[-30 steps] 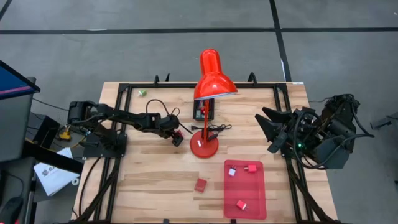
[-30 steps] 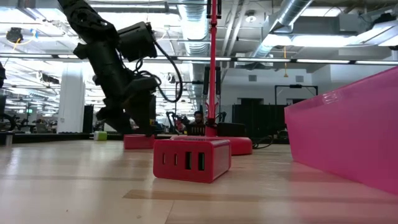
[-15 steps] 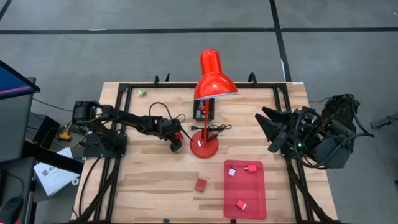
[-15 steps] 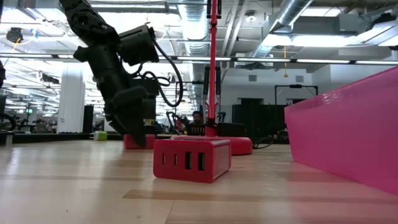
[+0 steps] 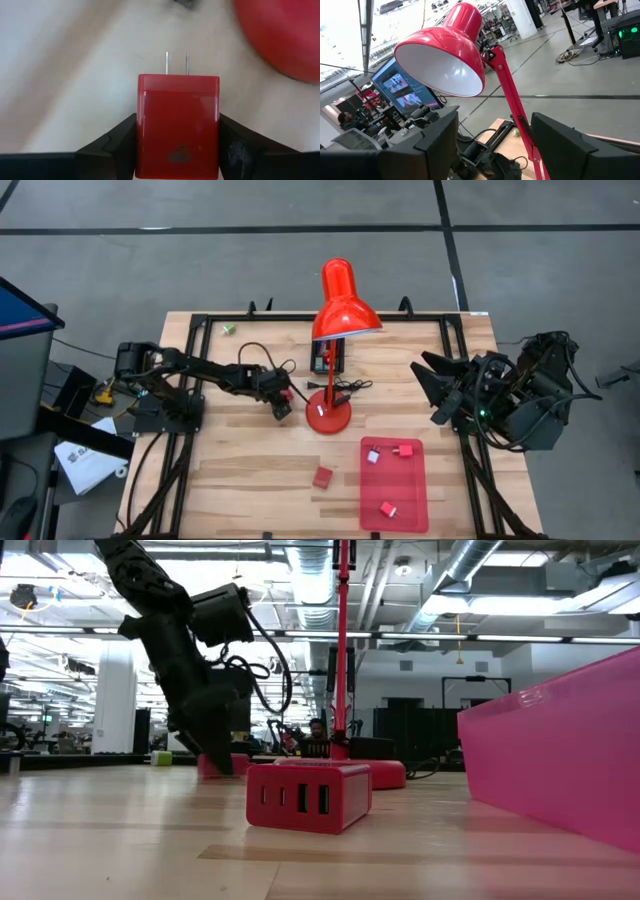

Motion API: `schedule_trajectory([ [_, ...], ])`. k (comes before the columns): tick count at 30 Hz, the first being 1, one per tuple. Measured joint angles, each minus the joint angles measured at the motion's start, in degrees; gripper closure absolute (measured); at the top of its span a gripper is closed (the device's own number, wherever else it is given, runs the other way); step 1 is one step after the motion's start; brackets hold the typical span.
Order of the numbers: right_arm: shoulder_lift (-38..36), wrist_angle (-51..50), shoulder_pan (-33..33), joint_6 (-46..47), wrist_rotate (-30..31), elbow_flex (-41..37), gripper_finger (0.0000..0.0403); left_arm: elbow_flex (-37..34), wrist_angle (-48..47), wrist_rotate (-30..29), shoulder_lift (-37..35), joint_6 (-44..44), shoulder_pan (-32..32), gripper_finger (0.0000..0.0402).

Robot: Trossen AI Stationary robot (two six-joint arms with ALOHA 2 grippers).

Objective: Pick & Place Office items
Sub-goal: Put the top red charger adapter into the red bin

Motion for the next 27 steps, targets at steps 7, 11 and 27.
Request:
schedule_trajectory([
  [7, -0.01, -0.17, 0.00, -0.27, 0.63, 0.00, 0.0158, 0.01, 0.33, 15.03, -9.95, 1.69, -3.86, 0.0203],
  [11, 0.00, -0.30, 0.00, -0.70, 0.63, 0.00, 0.0158, 0.02, 0.90, 19.05, -15.91, 2.10, -9.47, 0.0203],
  [27, 0.24, 0.35, 0.04, -1.50, -0.59, 0.02, 0.0158, 4.01, 17.58, 17.42, -3.70, 4.68, -24.90, 0.0203],
])
